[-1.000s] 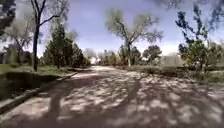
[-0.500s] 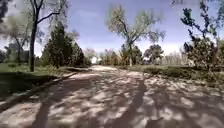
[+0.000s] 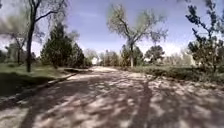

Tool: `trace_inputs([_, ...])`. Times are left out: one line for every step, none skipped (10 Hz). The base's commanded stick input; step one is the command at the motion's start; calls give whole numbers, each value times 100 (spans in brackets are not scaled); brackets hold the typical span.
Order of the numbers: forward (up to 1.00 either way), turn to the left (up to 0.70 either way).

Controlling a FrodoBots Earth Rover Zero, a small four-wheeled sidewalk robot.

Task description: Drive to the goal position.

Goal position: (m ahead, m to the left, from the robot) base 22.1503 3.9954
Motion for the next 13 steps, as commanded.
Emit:
trace_inputs([70, 25])
trace_inputs([70, 29])
trace_inputs([70, 33])
trace_inputs([70, 28])
trace_inputs([70, 16])
trace_inputs([70, 4])
trace_inputs([70, 0])
trace_inputs([70, 0])
trace_inputs([70, 0])
trace_inputs([70, 0])
trace_inputs([70, 0])
trace_inputs([70, 0])
trace_inputs([70, 0])
